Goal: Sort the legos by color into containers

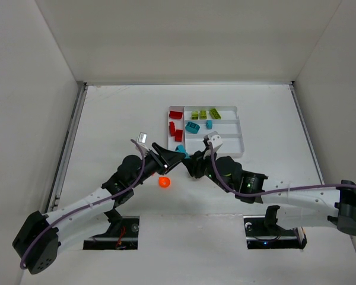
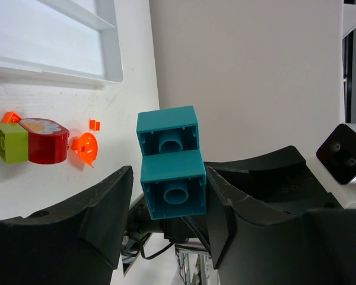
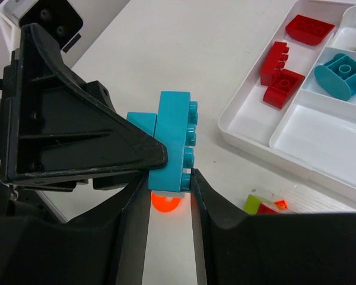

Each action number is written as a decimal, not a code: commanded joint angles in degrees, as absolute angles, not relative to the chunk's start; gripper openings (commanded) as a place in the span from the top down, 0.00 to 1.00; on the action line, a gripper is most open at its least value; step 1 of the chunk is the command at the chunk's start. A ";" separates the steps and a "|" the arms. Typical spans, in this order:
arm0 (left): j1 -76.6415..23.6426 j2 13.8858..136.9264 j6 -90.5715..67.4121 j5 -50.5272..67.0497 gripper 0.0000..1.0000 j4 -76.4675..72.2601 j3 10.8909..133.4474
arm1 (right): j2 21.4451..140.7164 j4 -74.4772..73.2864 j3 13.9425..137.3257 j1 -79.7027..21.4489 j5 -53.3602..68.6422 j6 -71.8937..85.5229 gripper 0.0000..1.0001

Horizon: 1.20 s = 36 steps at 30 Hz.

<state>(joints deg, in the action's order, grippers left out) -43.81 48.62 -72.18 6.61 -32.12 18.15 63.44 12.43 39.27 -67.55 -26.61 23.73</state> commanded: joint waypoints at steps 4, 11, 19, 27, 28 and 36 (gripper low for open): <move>-43.28 46.58 -69.35 4.92 0.54 -30.33 21.09 | 62.22 13.89 39.20 -66.49 -28.65 24.08 0.78; -43.55 46.23 -68.64 4.22 0.54 -29.62 21.27 | 62.84 13.62 38.76 -66.49 -29.62 24.08 0.78; -43.37 46.23 -68.29 3.25 0.55 -30.23 20.74 | 63.02 13.97 38.14 -66.49 -29.18 24.87 0.77; -43.37 47.02 -67.94 3.25 0.62 -31.99 20.83 | 64.25 14.15 38.67 -66.58 -28.04 25.14 0.77; -43.37 47.02 -67.94 3.25 0.63 -32.34 20.74 | 64.34 14.15 38.67 -66.58 -28.04 25.14 0.77; -43.28 47.02 -66.97 3.25 0.82 -33.57 20.30 | 64.16 14.15 38.15 -66.40 -27.25 26.02 0.77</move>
<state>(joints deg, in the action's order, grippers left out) -43.51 47.13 -68.60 3.84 -29.67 18.79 64.29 12.03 38.41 -66.70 -28.23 25.10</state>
